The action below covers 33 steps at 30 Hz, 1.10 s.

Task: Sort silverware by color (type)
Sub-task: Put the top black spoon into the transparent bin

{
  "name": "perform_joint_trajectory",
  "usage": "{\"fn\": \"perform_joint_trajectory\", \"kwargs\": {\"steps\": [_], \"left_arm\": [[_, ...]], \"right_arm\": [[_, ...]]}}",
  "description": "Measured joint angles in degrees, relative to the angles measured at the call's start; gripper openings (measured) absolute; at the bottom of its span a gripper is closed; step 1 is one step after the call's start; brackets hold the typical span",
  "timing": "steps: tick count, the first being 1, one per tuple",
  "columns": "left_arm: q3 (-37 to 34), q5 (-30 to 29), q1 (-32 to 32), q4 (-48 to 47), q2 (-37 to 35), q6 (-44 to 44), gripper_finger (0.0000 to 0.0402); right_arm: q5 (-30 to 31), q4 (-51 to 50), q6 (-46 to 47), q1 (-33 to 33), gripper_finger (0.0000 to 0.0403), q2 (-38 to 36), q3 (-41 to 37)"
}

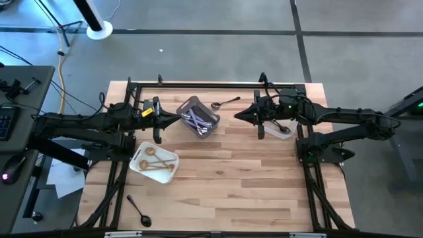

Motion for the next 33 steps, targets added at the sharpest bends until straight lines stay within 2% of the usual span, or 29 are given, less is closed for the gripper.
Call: {"fn": "perform_joint_trajectory", "kwargs": {"steps": [8,14,19,24,30,33], "left_arm": [[0.00,-0.61,0.00,0.00,0.00,0.02,0.0000],[0.00,-4.22,-0.04,0.67,0.00,0.02,0.0000],[0.00,-5.13,-0.04,1.78,0.00,-0.02,0.0000],[0.00,-7.23,-0.03,2.13,0.00,-0.03,0.0000],[0.00,-8.17,0.00,2.34,0.00,-0.03,0.0000],[0.00,-8.17,0.00,2.27,0.00,-0.01,0.0000]], "right_arm": [[0.09,-0.01,1.89,0.00,0.0000,0.00,0.00],[10.64,-0.06,13.97,0.02,0.0000,0.66,0.00],[12.00,-0.93,20.67,0.01,0.0000,4.50,0.67],[11.26,-13.97,19.43,-2.21,0.0000,12.54,9.35],[10.66,-35.01,11.69,-10.40,0.0000,23.51,23.52],[5.86,-39.13,11.45,-15.12,0.0000,29.35,28.43]]}}
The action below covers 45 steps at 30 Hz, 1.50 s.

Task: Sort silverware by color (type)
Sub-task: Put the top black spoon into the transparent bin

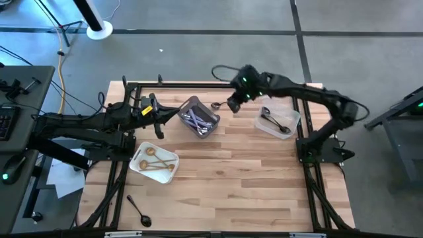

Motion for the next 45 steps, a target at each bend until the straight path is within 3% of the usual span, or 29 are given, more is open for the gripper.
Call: {"fn": "perform_joint_trajectory", "kwargs": {"steps": [5,9,14,23,28,34,45], "left_arm": [[0.00,0.00,0.00,0.02,0.00,0.03,0.0000],[0.00,-0.94,0.00,0.04,0.00,0.06,0.0000],[0.00,-1.60,0.00,0.39,0.00,0.08,0.0000],[0.00,-3.02,0.00,0.83,0.00,0.06,0.0000],[0.00,-4.17,0.00,1.54,-0.01,0.08,0.0000],[0.00,-4.57,0.00,1.64,0.00,0.15,0.0000],[0.02,-4.59,0.00,1.64,0.00,1.55,0.0000]], "right_arm": [[-4.90,-1.41,0.24,-5.00,0.0000,9.34,5.87],[-5.10,-2.20,-5.29,-6.76,0.0000,16.45,10.53],[-6.34,-10.92,-13.61,-8.28,0.0013,25.15,19.77],[-5.71,-28.88,-33.07,-8.86,0.0131,38.68,36.52],[-1.64,-29.52,-46.38,-8.08,0.0181,41.22,37.50],[3.29,-29.94,-57.85,-7.17,0.0192,42.67,37.42],[5.59,-27.33,-62.44,-8.40,0.0193,43.35,37.36]]}}
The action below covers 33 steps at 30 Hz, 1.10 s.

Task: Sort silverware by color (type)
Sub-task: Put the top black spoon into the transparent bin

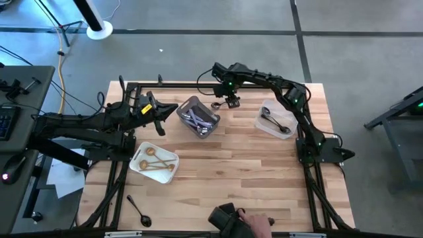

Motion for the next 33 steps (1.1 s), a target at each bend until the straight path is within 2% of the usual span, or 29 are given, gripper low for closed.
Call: {"fn": "perform_joint_trajectory", "kwargs": {"steps": [20,24,29,31,33], "left_arm": [[0.02,-0.40,0.00,0.00,0.00,0.06,0.0000],[0.02,-1.33,0.00,0.00,0.00,1.48,0.0000],[0.02,-3.77,0.00,0.41,0.00,1.55,0.0000],[0.02,-4.44,0.00,0.39,0.00,1.56,0.0000],[0.02,-4.79,0.00,0.41,0.00,1.56,0.0000]], "right_arm": [[-0.21,0.23,-0.21,-0.37,0.0184,4.42,0.13],[-0.31,-0.08,0.57,-0.37,0.0133,4.54,0.11],[-0.38,-1.08,2.55,-0.26,0.0026,4.62,0.04],[-0.36,-1.22,3.10,-0.24,0.0009,4.63,0.04],[-0.34,-1.24,3.71,-0.26,0.0018,4.65,0.04]]}}
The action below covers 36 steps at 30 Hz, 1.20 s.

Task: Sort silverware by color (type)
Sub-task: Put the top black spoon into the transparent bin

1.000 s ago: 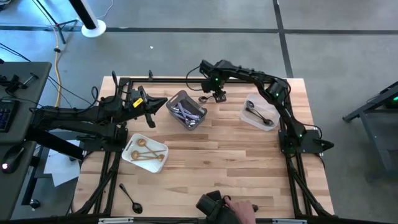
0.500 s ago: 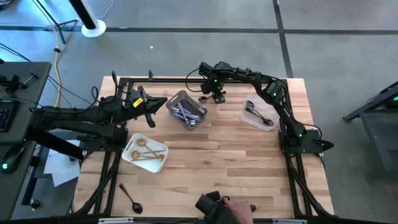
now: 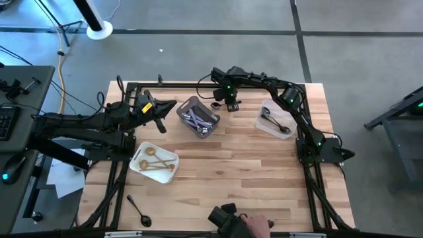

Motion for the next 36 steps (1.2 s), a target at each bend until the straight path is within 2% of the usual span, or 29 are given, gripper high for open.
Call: {"fn": "perform_joint_trajectory", "kwargs": {"steps": [16,25,36], "left_arm": [[0.00,-0.04,0.00,-0.02,0.00,0.00,0.0000],[0.00,-0.04,0.00,-0.06,0.00,-0.02,0.0000],[0.00,-0.04,0.00,-0.19,0.00,-0.15,0.0000]], "right_arm": [[0.29,0.06,4.23,0.23,0.0002,-0.34,-0.09],[-0.82,1.72,10.16,-1.50,0.0001,-5.51,-0.20],[-10.37,0.74,17.59,-4.81,0.0000,-12.64,-0.20]]}}
